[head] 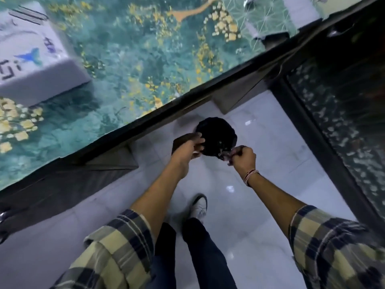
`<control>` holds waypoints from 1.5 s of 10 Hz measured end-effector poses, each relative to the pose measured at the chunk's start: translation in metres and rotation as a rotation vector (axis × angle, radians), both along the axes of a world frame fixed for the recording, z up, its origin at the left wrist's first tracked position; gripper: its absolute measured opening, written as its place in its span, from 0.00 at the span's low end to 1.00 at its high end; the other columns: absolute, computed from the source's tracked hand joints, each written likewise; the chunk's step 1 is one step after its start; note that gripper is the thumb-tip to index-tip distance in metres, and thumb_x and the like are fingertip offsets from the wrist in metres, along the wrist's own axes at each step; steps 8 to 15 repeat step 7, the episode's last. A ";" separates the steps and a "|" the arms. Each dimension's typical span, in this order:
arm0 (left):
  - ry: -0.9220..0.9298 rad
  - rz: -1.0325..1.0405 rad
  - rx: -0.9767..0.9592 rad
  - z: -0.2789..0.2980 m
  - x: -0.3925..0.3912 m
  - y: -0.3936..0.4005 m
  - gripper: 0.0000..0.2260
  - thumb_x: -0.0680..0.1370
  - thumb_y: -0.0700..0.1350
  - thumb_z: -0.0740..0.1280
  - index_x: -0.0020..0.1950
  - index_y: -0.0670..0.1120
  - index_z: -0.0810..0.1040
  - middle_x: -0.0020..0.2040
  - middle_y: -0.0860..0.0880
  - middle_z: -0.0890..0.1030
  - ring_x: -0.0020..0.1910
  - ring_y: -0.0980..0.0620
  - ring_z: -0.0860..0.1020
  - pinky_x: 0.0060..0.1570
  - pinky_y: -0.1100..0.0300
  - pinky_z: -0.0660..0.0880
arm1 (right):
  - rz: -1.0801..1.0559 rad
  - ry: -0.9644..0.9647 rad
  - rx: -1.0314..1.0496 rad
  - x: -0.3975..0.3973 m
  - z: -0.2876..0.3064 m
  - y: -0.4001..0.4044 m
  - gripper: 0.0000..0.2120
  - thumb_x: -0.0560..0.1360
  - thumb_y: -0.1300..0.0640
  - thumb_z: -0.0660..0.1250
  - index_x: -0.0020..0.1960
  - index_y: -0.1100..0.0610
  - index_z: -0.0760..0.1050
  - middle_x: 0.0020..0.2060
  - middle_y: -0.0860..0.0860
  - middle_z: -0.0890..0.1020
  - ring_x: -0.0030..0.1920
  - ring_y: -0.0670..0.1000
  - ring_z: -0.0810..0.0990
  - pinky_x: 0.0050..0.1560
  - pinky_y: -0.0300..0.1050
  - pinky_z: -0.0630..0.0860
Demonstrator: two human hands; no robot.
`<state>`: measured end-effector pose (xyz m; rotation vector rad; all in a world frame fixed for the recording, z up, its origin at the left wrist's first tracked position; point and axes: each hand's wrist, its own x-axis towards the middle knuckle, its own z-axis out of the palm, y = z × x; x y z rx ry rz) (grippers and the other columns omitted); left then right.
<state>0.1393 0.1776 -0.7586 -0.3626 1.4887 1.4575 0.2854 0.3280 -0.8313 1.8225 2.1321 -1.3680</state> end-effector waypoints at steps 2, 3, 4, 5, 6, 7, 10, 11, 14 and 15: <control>0.031 -0.041 0.105 -0.094 -0.008 0.025 0.11 0.81 0.47 0.68 0.60 0.43 0.83 0.49 0.49 0.87 0.45 0.52 0.83 0.44 0.59 0.79 | -0.078 -0.020 0.028 -0.019 -0.143 0.031 0.08 0.77 0.63 0.69 0.52 0.66 0.82 0.51 0.59 0.85 0.52 0.56 0.81 0.50 0.37 0.66; 0.005 -0.050 0.126 -0.129 -0.008 0.028 0.12 0.81 0.47 0.68 0.60 0.43 0.83 0.52 0.48 0.87 0.48 0.51 0.83 0.47 0.57 0.79 | -0.062 0.073 -0.086 -0.032 -0.188 0.048 0.10 0.79 0.65 0.66 0.59 0.67 0.80 0.52 0.59 0.85 0.54 0.53 0.84 0.55 0.37 0.77; -0.017 -0.058 0.144 -0.150 -0.003 0.022 0.10 0.82 0.48 0.66 0.59 0.46 0.83 0.54 0.46 0.86 0.52 0.49 0.83 0.50 0.55 0.79 | -0.036 0.148 -0.394 -0.037 -0.225 0.061 0.13 0.82 0.66 0.61 0.65 0.64 0.76 0.50 0.55 0.86 0.49 0.47 0.87 0.43 0.38 0.82; -0.011 -0.068 0.100 -0.155 0.000 0.015 0.12 0.82 0.47 0.66 0.60 0.44 0.83 0.52 0.47 0.86 0.51 0.49 0.83 0.51 0.54 0.79 | 0.083 -0.094 -0.316 -0.023 -0.248 0.072 0.19 0.80 0.63 0.63 0.70 0.63 0.74 0.64 0.60 0.80 0.66 0.63 0.79 0.60 0.51 0.81; -0.020 -0.081 0.081 -0.140 0.000 0.009 0.13 0.82 0.47 0.66 0.61 0.43 0.83 0.52 0.48 0.86 0.51 0.50 0.82 0.53 0.54 0.79 | 0.083 -0.176 -0.263 -0.021 -0.200 0.065 0.17 0.82 0.62 0.61 0.68 0.67 0.75 0.54 0.55 0.77 0.59 0.61 0.80 0.62 0.50 0.79; -0.026 -0.084 0.099 -0.116 0.002 0.009 0.11 0.82 0.47 0.66 0.60 0.44 0.83 0.51 0.48 0.86 0.51 0.49 0.82 0.52 0.55 0.79 | 0.050 -0.179 -0.300 -0.021 -0.149 0.056 0.16 0.80 0.61 0.63 0.65 0.67 0.77 0.46 0.54 0.77 0.45 0.54 0.77 0.53 0.47 0.79; -0.026 -0.084 0.099 -0.116 0.002 0.009 0.11 0.82 0.47 0.66 0.60 0.44 0.83 0.51 0.48 0.86 0.51 0.49 0.82 0.52 0.55 0.79 | 0.050 -0.179 -0.300 -0.021 -0.149 0.056 0.16 0.80 0.61 0.63 0.65 0.67 0.77 0.46 0.54 0.77 0.45 0.54 0.77 0.53 0.47 0.79; -0.026 -0.084 0.099 -0.116 0.002 0.009 0.11 0.82 0.47 0.66 0.60 0.44 0.83 0.51 0.48 0.86 0.51 0.49 0.82 0.52 0.55 0.79 | 0.050 -0.179 -0.300 -0.021 -0.149 0.056 0.16 0.80 0.61 0.63 0.65 0.67 0.77 0.46 0.54 0.77 0.45 0.54 0.77 0.53 0.47 0.79; -0.026 -0.084 0.099 -0.116 0.002 0.009 0.11 0.82 0.47 0.66 0.60 0.44 0.83 0.51 0.48 0.86 0.51 0.49 0.82 0.52 0.55 0.79 | 0.050 -0.179 -0.300 -0.021 -0.149 0.056 0.16 0.80 0.61 0.63 0.65 0.67 0.77 0.46 0.54 0.77 0.45 0.54 0.77 0.53 0.47 0.79; -0.026 -0.084 0.099 -0.116 0.002 0.009 0.11 0.82 0.47 0.66 0.60 0.44 0.83 0.51 0.48 0.86 0.51 0.49 0.82 0.52 0.55 0.79 | 0.050 -0.179 -0.300 -0.021 -0.149 0.056 0.16 0.80 0.61 0.63 0.65 0.67 0.77 0.46 0.54 0.77 0.45 0.54 0.77 0.53 0.47 0.79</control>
